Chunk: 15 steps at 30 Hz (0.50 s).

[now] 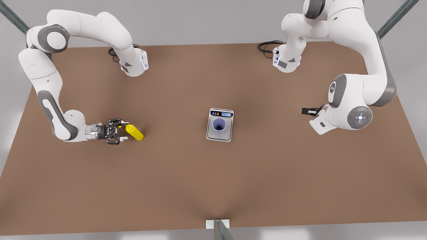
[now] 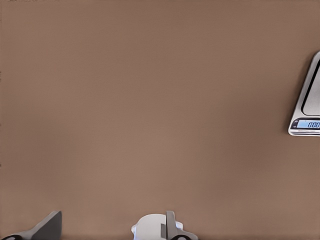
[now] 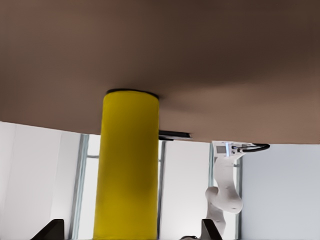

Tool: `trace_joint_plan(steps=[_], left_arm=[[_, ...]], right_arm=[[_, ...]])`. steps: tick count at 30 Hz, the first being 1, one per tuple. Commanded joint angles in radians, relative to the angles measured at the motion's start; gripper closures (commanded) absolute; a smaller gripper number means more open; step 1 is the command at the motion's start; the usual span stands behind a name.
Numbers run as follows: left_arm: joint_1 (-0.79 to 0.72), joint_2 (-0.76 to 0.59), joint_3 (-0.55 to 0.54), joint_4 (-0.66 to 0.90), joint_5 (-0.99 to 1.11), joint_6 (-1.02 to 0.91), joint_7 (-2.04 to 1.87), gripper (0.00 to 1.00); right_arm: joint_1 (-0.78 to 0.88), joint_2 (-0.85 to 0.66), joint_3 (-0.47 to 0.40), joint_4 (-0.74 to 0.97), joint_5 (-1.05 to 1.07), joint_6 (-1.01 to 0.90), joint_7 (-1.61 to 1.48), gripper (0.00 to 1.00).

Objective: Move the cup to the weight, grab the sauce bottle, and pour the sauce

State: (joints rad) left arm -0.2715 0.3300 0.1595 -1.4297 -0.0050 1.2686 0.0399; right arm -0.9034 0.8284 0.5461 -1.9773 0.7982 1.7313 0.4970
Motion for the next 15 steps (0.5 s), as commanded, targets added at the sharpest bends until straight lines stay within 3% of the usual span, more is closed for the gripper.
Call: trace_joint_plan(steps=[1, 9, 13, 15], left_arm=[[0.000, 0.001, 0.000, 0.000, 0.000, 0.000, 0.000, 0.00], [0.000, 0.000, 0.000, 0.000, -0.001, 0.000, -0.002, 0.00], [0.000, -0.002, 0.000, 0.002, -0.001, -0.002, -0.002, 0.00], [0.000, -0.012, -0.003, 0.083, -0.003, -0.003, -0.015, 0.00]], right_arm=[[0.000, 0.000, 0.000, 0.000, -0.001, -0.001, 0.000, 0.00], [-0.014, -0.005, -0.043, 0.017, -0.059, -0.012, -0.014, 0.00], [-0.014, -0.011, -0.087, 0.167, -0.183, -0.087, 0.003, 0.00], [-0.005, -0.086, -0.107, 0.297, -0.266, -0.165, 0.006, 0.00]])
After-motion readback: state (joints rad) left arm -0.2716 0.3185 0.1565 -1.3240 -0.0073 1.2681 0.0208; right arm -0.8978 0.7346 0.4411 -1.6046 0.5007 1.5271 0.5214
